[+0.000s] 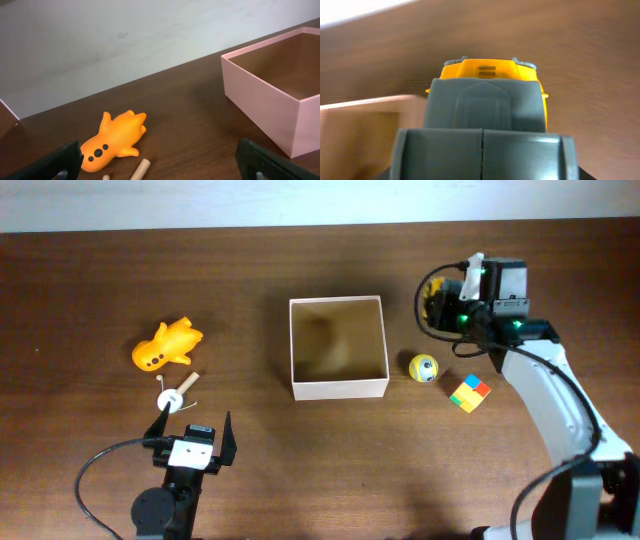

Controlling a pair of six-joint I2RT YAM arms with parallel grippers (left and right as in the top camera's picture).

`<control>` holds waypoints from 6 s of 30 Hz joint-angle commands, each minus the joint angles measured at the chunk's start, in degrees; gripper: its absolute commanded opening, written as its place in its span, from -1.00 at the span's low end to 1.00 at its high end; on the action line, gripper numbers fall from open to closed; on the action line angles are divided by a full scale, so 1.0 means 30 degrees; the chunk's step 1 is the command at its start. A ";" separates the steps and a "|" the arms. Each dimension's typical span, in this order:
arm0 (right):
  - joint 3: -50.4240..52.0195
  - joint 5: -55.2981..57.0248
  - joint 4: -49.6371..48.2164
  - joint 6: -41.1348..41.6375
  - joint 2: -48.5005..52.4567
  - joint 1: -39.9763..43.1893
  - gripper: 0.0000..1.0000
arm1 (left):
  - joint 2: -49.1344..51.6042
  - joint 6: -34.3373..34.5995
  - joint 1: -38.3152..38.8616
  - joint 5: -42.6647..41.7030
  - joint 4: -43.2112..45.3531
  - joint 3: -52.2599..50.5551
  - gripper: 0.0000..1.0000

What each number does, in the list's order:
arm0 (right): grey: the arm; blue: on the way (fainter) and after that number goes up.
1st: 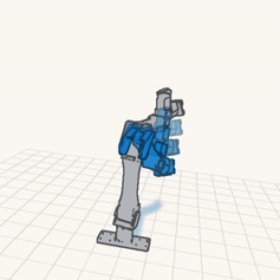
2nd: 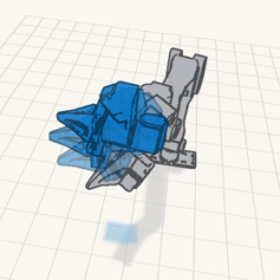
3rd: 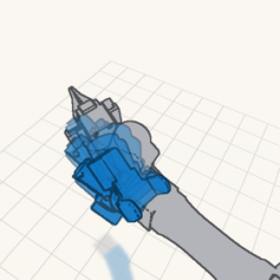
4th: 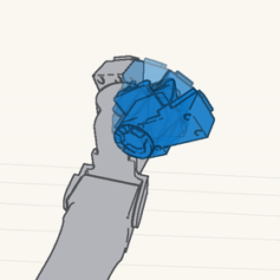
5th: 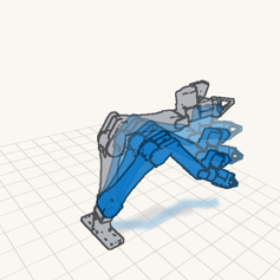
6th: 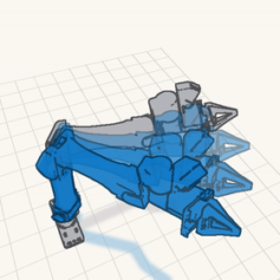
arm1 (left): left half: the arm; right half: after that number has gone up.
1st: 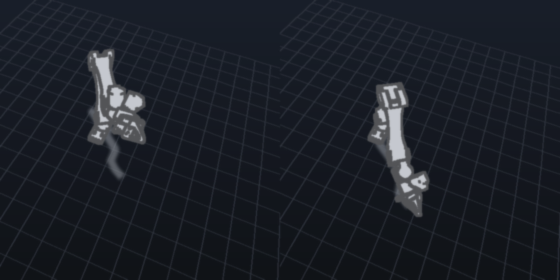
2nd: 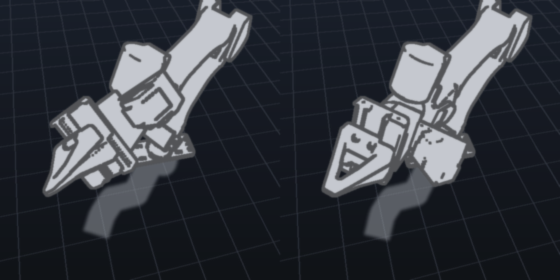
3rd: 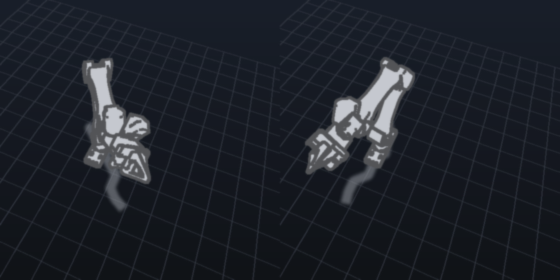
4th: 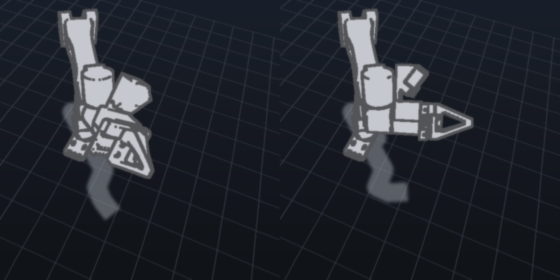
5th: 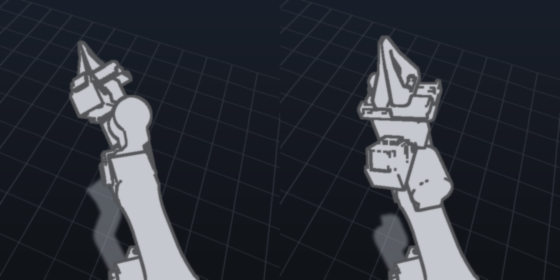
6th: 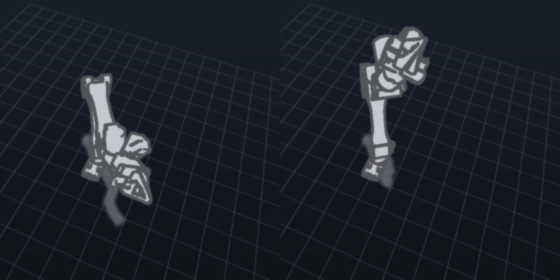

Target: Pack container

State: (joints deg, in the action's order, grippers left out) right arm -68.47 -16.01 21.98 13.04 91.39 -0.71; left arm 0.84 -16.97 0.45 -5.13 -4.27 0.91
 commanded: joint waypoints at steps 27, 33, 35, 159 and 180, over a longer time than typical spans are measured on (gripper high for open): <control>-0.0444 0.2790 -0.2113 0.2521 0.2047 -0.9318 0.13 | -0.0168 -0.0233 -0.0080 0.0138 -0.0015 -0.0131 0.99; -0.0452 0.5690 -0.3810 0.3832 0.4109 -1.0601 0.14 | -0.0168 -0.0233 -0.0080 0.0138 -0.0015 -0.0131 0.98; -0.0452 0.5734 -0.4452 0.3832 0.4685 -1.0724 0.13 | -0.0168 -0.0233 -0.0080 0.0138 -0.0015 -0.0131 0.99; -0.3475 0.5537 -0.1027 0.2739 0.7730 -0.7766 -0.64 | -0.0168 -0.0233 -0.0080 0.0138 -0.0015 -0.0131 0.99; -0.3526 0.3468 0.2259 0.1297 0.7730 -0.9304 -0.69 | -0.0168 -0.0233 -0.0080 0.0131 -0.0015 -0.0131 0.98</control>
State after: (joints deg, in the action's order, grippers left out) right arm -78.35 -3.97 28.69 17.45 113.80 -26.70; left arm 0.84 -16.97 0.45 -5.13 -4.27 0.91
